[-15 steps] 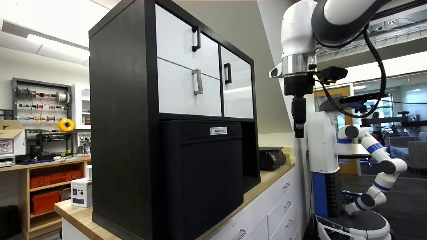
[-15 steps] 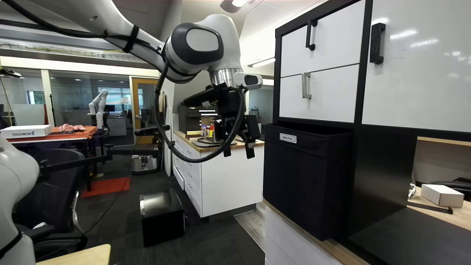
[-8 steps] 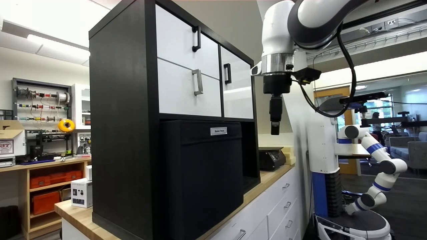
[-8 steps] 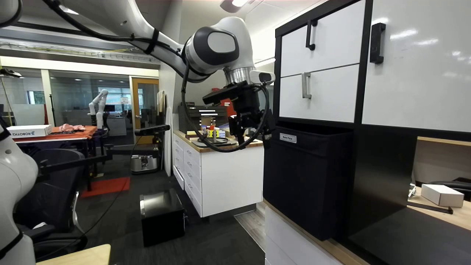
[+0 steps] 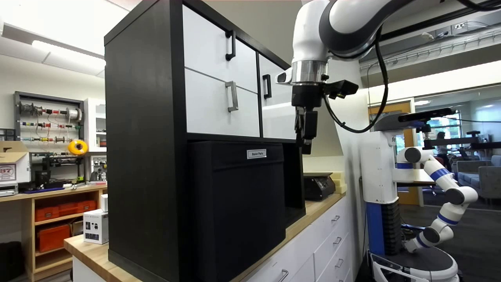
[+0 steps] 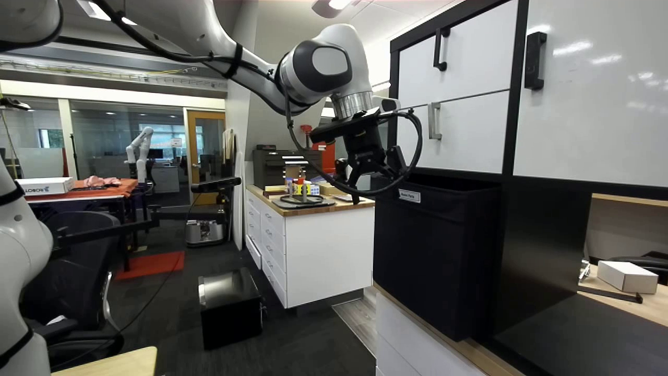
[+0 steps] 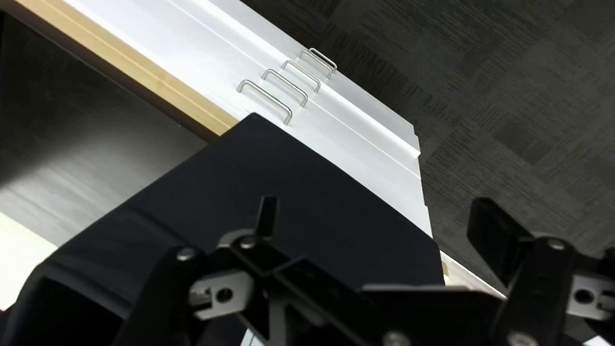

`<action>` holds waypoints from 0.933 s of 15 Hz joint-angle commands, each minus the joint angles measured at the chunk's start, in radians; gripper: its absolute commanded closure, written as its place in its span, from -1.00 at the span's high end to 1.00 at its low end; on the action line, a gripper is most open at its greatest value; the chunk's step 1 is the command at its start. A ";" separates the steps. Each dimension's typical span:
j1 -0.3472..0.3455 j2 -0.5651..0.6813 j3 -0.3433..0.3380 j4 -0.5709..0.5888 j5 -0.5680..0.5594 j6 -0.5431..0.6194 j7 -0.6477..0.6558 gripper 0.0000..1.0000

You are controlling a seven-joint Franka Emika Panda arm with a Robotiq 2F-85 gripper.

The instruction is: Pull the box out of the bottom of the cabinet

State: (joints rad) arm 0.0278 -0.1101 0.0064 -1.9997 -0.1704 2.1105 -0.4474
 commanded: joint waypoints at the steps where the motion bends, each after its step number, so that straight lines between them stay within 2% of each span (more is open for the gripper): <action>1: 0.002 0.039 -0.008 0.066 -0.008 0.014 -0.114 1.00; 7: -0.001 0.077 -0.004 0.138 -0.015 0.050 -0.229 1.00; 14: -0.012 0.131 -0.006 0.146 0.007 0.191 -0.358 1.00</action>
State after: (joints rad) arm 0.0243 -0.0112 0.0034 -1.8709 -0.1745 2.2474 -0.7400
